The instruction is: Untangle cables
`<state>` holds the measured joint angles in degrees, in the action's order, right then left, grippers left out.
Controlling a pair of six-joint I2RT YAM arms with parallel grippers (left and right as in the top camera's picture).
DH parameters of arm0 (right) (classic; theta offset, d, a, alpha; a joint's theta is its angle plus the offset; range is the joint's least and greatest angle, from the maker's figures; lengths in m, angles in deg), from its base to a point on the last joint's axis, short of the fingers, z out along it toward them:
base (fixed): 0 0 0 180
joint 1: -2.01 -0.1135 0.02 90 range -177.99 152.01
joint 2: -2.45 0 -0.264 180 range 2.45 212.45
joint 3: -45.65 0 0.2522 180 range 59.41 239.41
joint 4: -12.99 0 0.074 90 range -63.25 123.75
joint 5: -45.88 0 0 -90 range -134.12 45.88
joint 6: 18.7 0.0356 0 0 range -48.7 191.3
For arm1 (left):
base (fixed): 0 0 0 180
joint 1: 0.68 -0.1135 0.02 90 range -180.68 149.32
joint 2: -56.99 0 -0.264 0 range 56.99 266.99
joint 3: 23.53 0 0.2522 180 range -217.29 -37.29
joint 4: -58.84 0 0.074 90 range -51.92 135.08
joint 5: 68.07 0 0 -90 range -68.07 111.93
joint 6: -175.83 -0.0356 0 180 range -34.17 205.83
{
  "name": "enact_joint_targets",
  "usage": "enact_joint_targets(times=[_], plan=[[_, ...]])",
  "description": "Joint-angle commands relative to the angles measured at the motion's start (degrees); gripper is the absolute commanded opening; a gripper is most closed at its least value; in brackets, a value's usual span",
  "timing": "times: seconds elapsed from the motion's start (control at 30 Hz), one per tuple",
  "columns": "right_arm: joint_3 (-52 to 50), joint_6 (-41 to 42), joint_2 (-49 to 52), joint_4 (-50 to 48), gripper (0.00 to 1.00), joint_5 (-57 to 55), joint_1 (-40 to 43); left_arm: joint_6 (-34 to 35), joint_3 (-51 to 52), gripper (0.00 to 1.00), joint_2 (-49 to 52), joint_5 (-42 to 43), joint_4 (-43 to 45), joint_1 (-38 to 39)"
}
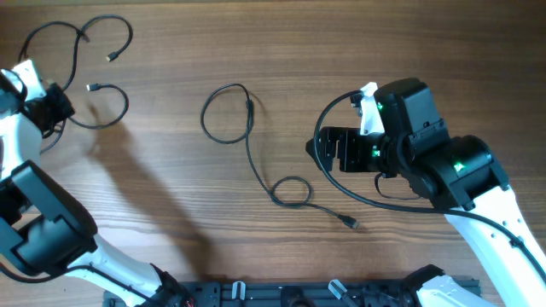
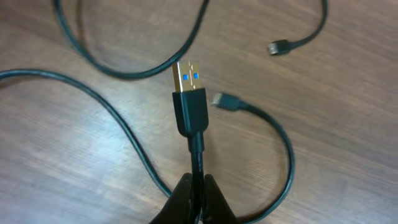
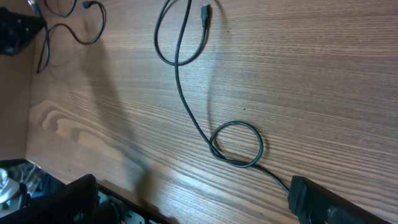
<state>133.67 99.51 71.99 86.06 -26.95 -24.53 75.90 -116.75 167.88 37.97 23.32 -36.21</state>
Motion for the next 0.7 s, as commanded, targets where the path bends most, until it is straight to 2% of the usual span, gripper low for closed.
enact_joint_targets(times=[0.0,0.07,0.1,0.17,0.2,0.23,0.37,0.53,0.57,0.63,0.67], plan=[[0.31,-1.05,0.39,-0.09,1.0,0.92,-0.07,0.52,-0.37,0.1,0.28,1.29,1.18,1.2],[0.31,-1.05,0.39,-0.07,1.0,0.94,-0.07,0.52,-0.37,0.12,1.29,1.29,1.4,1.18],[0.31,-1.03,0.39,0.0,1.0,0.94,-0.07,0.52,-0.37,0.2,1.97,1.18,1.4,1.16],[0.31,-0.81,0.39,0.09,1.0,0.94,-0.07,0.52,-0.37,0.43,2.71,1.07,1.4,1.11],[0.31,-0.7,0.39,0.17,1.0,0.96,-0.07,0.52,-0.37,0.59,2.82,1.07,1.44,1.11],[0.31,-0.7,0.39,0.28,1.0,0.96,-0.07,0.52,-0.37,0.67,2.82,1.09,1.53,1.14],[0.31,-0.7,0.39,0.33,1.0,0.96,-0.07,0.92,-0.37,0.66,2.67,1.11,1.55,1.14],[0.31,-1.07,0.37,1.22,1.0,0.92,-0.07,8.59,-0.39,0.62,-1.79,4.22,2.51,1.27],[0.31,-1.05,0.37,1.22,1.0,0.92,-0.07,10.67,-0.39,0.61,-3.17,6.1,3.15,1.33],[0.31,-1.03,0.37,1.22,1.0,0.94,-0.07,17.51,-0.39,0.72,-6.69,12.02,5.35,1.88],[0.31,-1.09,0.37,1.4,1.0,0.9,-0.07,22.69,-0.39,0.73,-8.76,16.26,7.06,2.64]])
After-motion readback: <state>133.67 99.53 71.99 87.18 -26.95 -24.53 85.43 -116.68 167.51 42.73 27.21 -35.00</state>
